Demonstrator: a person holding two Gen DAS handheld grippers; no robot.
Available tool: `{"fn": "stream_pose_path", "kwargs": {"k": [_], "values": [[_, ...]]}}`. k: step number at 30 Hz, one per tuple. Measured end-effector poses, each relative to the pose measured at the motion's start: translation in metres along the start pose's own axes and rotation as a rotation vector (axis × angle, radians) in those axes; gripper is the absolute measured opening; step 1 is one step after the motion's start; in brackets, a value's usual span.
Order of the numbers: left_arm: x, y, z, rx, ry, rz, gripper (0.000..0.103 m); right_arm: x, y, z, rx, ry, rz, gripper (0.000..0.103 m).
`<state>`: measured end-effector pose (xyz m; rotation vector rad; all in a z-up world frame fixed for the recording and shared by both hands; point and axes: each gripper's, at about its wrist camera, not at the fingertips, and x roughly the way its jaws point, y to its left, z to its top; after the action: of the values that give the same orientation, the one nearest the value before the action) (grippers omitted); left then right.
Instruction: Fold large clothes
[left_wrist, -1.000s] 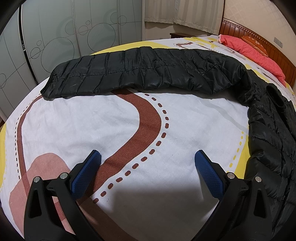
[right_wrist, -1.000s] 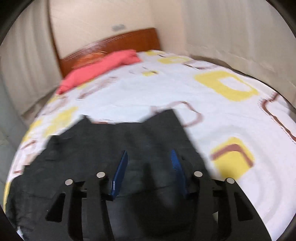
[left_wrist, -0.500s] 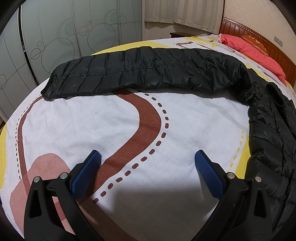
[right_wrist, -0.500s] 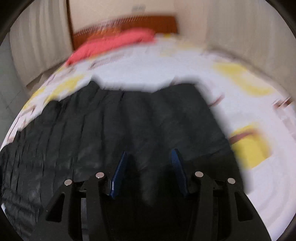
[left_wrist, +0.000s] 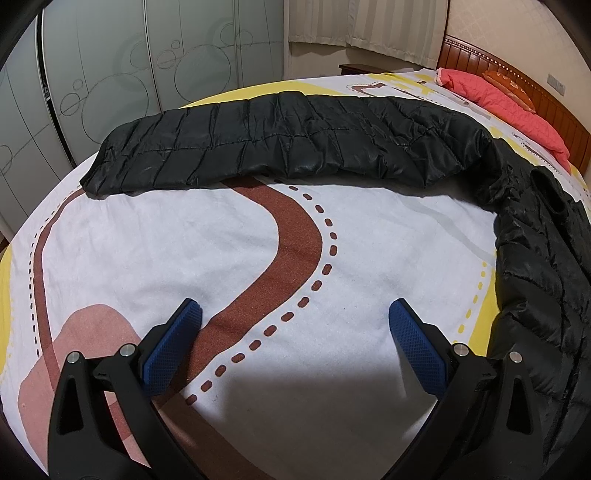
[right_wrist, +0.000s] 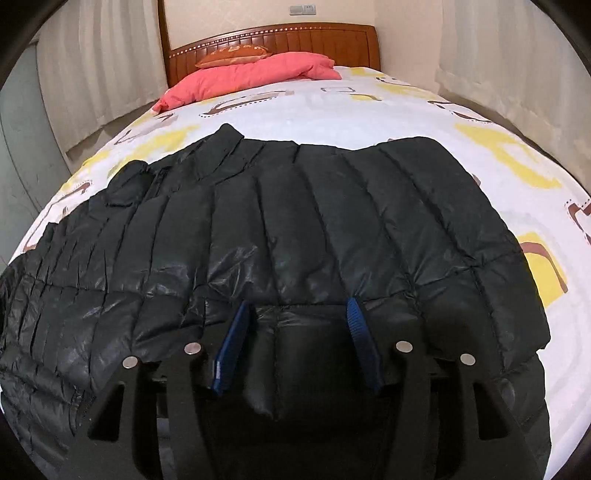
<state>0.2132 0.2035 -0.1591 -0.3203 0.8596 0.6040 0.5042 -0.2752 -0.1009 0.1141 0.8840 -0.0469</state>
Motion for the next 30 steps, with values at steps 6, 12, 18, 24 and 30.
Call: {"fn": "stream_pose_path", "kwargs": {"k": [6, 12, 18, 24, 30], "values": [[-0.006, 0.018, 0.006, -0.084, -0.011, -0.108, 0.101, -0.006, 0.003, -0.010, -0.002, -0.014, -0.006, 0.057], [0.004, 0.087, 0.031, -0.367, -0.087, -0.291, 0.101, -0.008, 0.003, -0.012, -0.001, -0.024, -0.006, 0.058], [0.030, 0.144, 0.060, -0.526, -0.188, -0.268, 0.101, -0.008, 0.004, -0.013, -0.004, -0.028, -0.010, 0.058], [0.040, 0.183, 0.081, -0.706, -0.237, -0.251, 0.075, -0.008, 0.004, -0.013, -0.005, -0.029, -0.008, 0.059], [0.052, 0.216, 0.087, -0.822, -0.217, -0.194, 0.015, -0.008, 0.004, -0.014, -0.008, -0.029, -0.010, 0.059]]}}
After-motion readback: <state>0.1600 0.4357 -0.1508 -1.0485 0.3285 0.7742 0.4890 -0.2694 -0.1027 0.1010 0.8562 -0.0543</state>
